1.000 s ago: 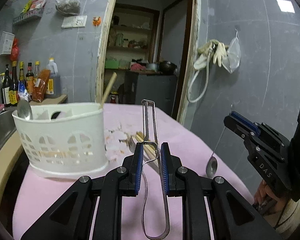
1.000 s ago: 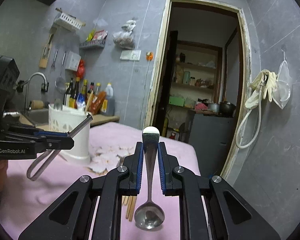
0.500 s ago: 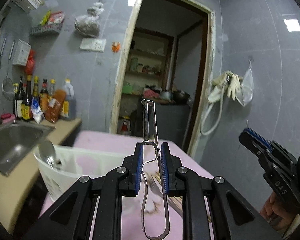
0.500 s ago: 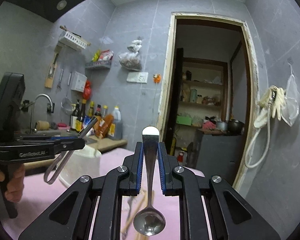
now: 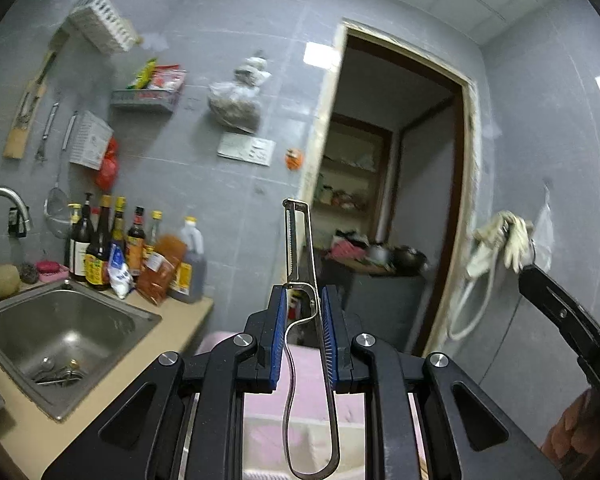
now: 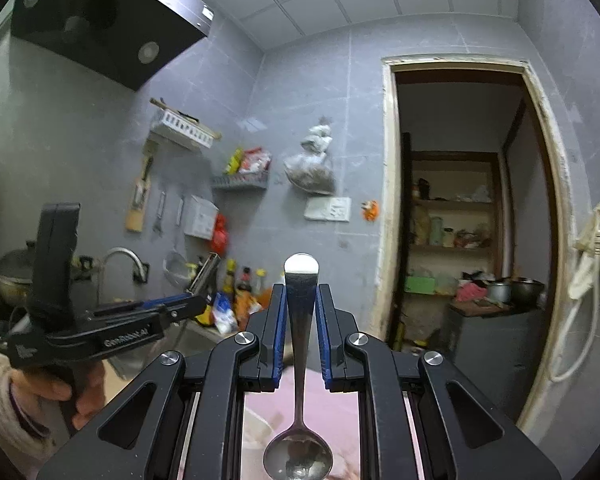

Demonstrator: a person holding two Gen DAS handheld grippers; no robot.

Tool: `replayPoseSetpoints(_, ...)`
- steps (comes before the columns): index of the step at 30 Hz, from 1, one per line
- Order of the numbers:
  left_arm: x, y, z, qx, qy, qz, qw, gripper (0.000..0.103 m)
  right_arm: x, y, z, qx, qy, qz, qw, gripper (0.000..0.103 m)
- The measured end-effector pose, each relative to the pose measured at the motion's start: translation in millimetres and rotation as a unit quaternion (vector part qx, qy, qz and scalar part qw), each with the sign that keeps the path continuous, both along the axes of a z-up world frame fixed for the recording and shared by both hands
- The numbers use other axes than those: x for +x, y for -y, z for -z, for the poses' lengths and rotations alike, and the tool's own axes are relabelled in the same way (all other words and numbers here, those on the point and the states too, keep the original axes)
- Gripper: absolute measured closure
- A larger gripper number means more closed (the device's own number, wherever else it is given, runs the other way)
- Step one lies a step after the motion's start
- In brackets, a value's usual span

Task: Organize utensils
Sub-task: 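Lift the tongs with the left gripper while the right gripper carries the spoon to the basket, then open the left gripper to drop the tongs into the basket while the right gripper releases the spoon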

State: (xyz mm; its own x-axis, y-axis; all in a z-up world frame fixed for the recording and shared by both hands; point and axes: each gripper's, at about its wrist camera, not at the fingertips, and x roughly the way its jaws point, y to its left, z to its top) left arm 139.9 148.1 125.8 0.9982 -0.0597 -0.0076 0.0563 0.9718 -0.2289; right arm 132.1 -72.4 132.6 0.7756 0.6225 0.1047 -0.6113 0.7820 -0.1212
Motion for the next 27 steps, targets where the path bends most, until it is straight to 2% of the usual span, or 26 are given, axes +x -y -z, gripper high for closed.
replayPoseSetpoints(8, 20, -62, 6, -0.071, 0.005, -0.006, 0.9974, 0.089, 25, -38, -10, 0.031, -0.007, -0.032, 0.999, 0.092)
replayPoseSetpoints(13, 29, -79, 29, -0.111, -0.002, 0.001, 0.9938, 0.089, 39, -51, 1, 0.037, -0.025, -0.040, 0.998, 0.092)
replayPoseSetpoints(20, 34, -70, 48, -0.101, 0.005, -0.023, 0.9947, 0.089, 50, -66, 29, 0.010, -0.045, -0.040, 0.998, 0.092)
replayPoseSetpoints(27, 38, -52, 67, -0.069, 0.006, -0.050, 0.9964, 0.088, 62, -69, 54, -0.006, -0.072, -0.039, 0.997, 0.092)
